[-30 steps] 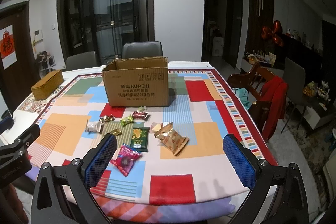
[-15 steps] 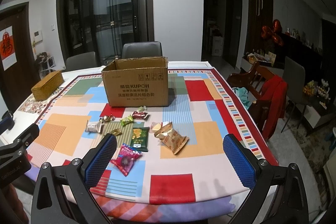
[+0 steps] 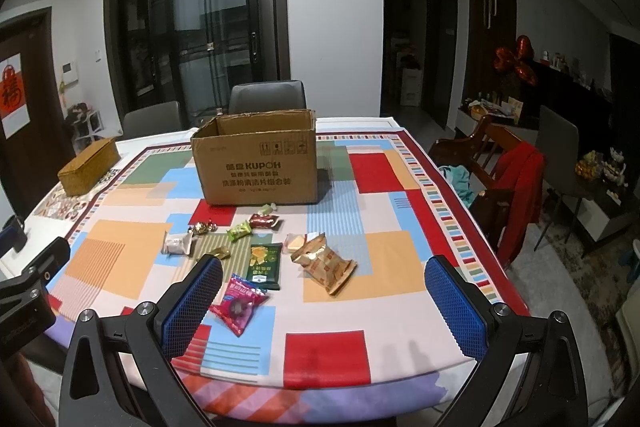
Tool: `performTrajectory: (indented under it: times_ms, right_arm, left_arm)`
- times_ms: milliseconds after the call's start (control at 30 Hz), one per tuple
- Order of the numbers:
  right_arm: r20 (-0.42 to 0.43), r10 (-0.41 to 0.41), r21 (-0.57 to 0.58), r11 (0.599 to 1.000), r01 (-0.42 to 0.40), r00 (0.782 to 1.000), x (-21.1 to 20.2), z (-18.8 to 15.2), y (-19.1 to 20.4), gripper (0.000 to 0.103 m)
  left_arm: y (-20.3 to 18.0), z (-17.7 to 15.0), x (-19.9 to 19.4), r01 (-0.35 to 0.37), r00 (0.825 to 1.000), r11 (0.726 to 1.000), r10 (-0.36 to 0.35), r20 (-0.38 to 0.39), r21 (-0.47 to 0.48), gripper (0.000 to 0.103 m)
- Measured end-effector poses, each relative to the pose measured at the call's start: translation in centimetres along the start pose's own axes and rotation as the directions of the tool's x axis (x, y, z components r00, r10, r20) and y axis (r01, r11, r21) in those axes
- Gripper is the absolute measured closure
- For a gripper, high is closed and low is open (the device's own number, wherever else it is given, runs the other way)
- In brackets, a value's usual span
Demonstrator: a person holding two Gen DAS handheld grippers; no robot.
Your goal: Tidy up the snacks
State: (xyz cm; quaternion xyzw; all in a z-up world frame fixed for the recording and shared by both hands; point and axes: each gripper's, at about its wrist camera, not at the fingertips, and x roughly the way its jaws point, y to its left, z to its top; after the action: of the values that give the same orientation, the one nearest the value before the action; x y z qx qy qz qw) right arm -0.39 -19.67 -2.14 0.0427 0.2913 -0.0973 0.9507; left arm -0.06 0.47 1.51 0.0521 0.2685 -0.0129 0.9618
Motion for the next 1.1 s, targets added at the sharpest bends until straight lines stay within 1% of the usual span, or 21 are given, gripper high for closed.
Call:
performTrajectory:
  times_ms: [600,867,1100]
  right_arm:
    - [-0.003,0.002,-0.001,1.0,-0.002,1.0,0.0,0.0,0.0,0.001]
    - [-0.014,0.006,-0.004,1.0,-0.006,1.0,0.5,0.0,0.3,0.001]
    - [-0.036,0.003,0.001,1.0,-0.003,0.999,1.8,0.0,0.2,0.001]
  left_arm:
    - [-0.3,-0.5,0.0,-0.003,1.0,1.0,0.003,0.005,0.003,0.0]
    - [-0.2,-0.7,0.0,-0.003,1.0,1.0,0.003,0.006,0.007,0.0]
    - [-0.4,-0.6,1.0,-0.004,1.0,1.0,0.004,0.002,0.025,0.0]
